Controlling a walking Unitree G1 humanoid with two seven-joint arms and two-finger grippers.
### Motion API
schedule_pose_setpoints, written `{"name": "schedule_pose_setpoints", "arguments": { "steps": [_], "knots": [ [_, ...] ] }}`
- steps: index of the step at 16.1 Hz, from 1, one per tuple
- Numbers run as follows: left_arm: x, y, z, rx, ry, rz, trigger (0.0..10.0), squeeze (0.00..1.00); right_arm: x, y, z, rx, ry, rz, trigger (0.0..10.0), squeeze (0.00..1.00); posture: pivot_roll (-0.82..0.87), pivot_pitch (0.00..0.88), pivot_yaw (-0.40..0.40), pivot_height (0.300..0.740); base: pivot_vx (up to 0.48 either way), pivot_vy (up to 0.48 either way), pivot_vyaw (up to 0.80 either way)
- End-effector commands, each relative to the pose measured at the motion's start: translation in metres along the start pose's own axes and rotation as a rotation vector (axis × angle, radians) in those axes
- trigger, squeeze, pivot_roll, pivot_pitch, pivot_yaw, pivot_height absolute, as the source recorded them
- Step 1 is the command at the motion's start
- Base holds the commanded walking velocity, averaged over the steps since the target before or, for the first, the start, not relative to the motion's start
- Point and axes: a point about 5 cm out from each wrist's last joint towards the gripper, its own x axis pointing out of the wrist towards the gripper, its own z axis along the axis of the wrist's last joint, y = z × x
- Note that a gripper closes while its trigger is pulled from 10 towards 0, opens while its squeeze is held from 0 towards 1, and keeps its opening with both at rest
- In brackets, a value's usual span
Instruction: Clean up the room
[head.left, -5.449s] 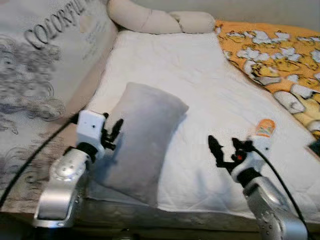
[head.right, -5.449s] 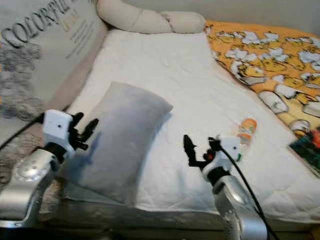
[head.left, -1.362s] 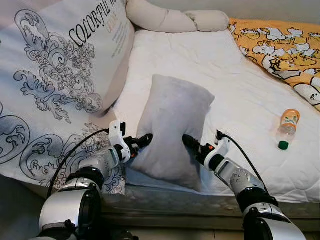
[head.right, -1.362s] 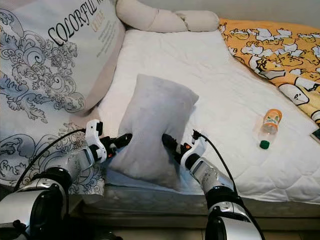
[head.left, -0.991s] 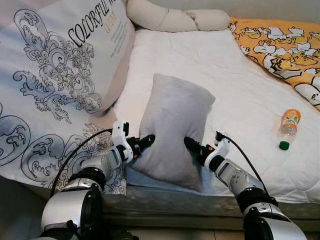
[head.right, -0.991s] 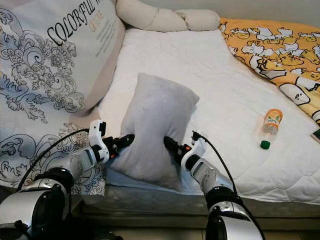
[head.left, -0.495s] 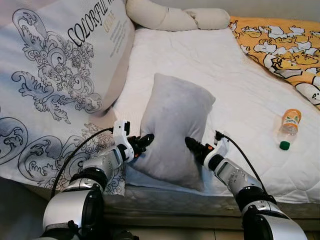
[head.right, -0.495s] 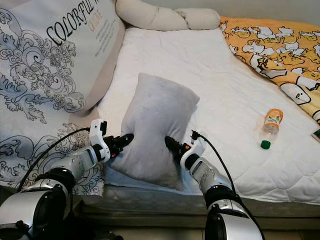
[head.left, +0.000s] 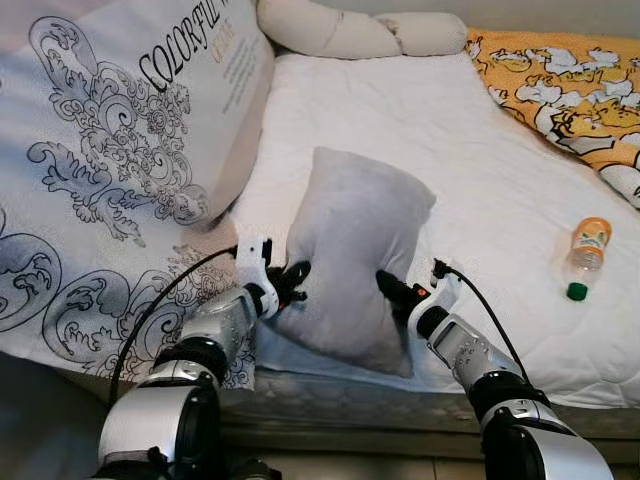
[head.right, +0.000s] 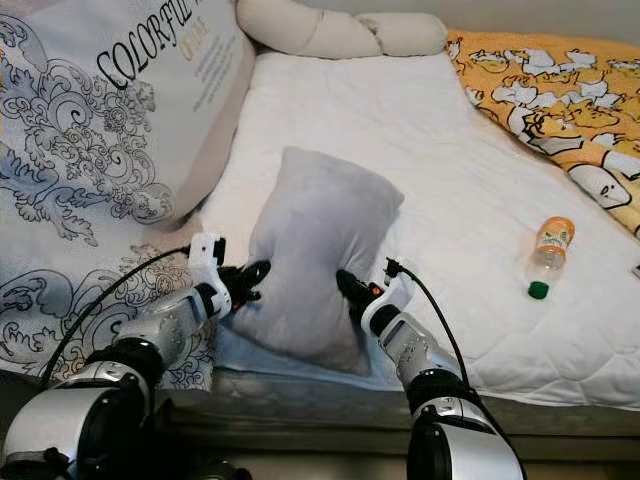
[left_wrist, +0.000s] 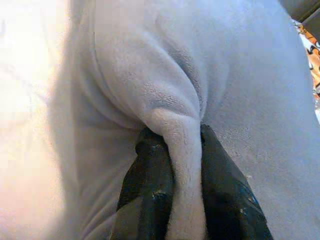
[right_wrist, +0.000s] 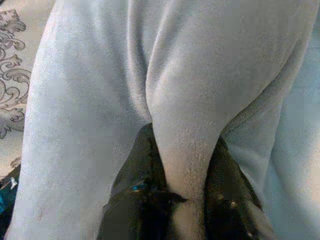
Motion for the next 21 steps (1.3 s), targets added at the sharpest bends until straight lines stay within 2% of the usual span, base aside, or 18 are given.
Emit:
{"name": "schedule_pose_setpoints", "arguments": {
  "steps": [1,4,6,8,11,13,14,15,16,17,18,21],
  "knots": [
    [0.007,-0.011,0.007,0.059,-0.025,-0.027,0.0,0.00,0.006,0.012,0.007,-0.001,-0.035,0.051,0.0,0.00,-0.03,0.000,0.061,0.740,0.000,0.000,0.00],
    [0.006,-0.015,0.025,0.106,-0.116,-0.045,0.0,0.00,0.005,0.017,0.016,-0.009,-0.094,0.085,0.0,0.00,-0.04,0.000,0.071,0.740,0.000,0.000,0.00],
    [0.001,-0.021,0.040,0.147,-0.185,-0.068,0.0,0.00,0.000,0.023,0.027,-0.017,-0.174,0.109,0.0,0.00,-0.03,0.000,0.069,0.740,0.000,0.000,0.00],
    [-0.005,-0.026,0.046,0.158,-0.213,-0.076,0.0,0.00,-0.007,0.029,0.035,-0.020,-0.235,0.117,0.0,0.00,-0.02,0.000,0.068,0.740,0.000,0.000,0.00],
    [-0.024,-0.053,0.058,0.246,-0.348,-0.113,0.0,0.00,-0.030,0.047,0.051,-0.120,-0.328,0.152,0.0,0.00,-0.02,0.000,0.061,0.740,0.000,0.000,0.00],
    [-0.036,-0.066,0.065,0.283,-0.397,-0.108,0.0,0.00,-0.043,0.059,0.060,-0.177,-0.364,0.177,0.0,0.00,-0.01,0.000,0.058,0.740,0.000,0.000,0.00],
    [-0.045,-0.072,0.070,0.343,-0.436,-0.082,0.0,0.00,-0.051,0.069,0.065,-0.246,-0.389,0.189,0.0,0.00,-0.01,0.000,0.050,0.740,0.000,0.000,0.00],
    [-0.051,-0.074,0.072,0.370,-0.434,-0.044,4.5,0.00,-0.056,0.075,0.066,-0.278,-0.395,0.178,3.4,0.00,0.00,0.000,0.047,0.740,0.000,0.000,0.00],
    [-0.053,-0.072,0.072,0.370,-0.421,-0.013,10.0,0.00,-0.057,0.077,0.066,-0.293,-0.387,0.169,10.0,0.00,0.00,0.000,0.042,0.740,0.000,0.000,0.00],
    [-0.061,-0.069,0.078,0.384,-0.438,0.052,10.0,0.00,-0.063,0.084,0.063,-0.330,-0.373,0.175,10.0,0.00,0.01,0.000,0.034,0.740,0.000,0.000,0.00],
    [-0.070,-0.065,0.083,0.435,-0.455,0.120,10.0,0.00,-0.069,0.089,0.059,-0.352,-0.364,0.182,10.0,0.00,0.02,0.000,0.027,0.740,0.000,0.000,0.00],
    [-0.080,-0.066,0.089,0.462,-0.479,0.139,10.0,0.00,-0.070,0.095,0.049,-0.388,-0.318,0.194,10.0,0.00,0.04,0.000,0.017,0.740,0.000,0.000,0.00]
  ]
}}
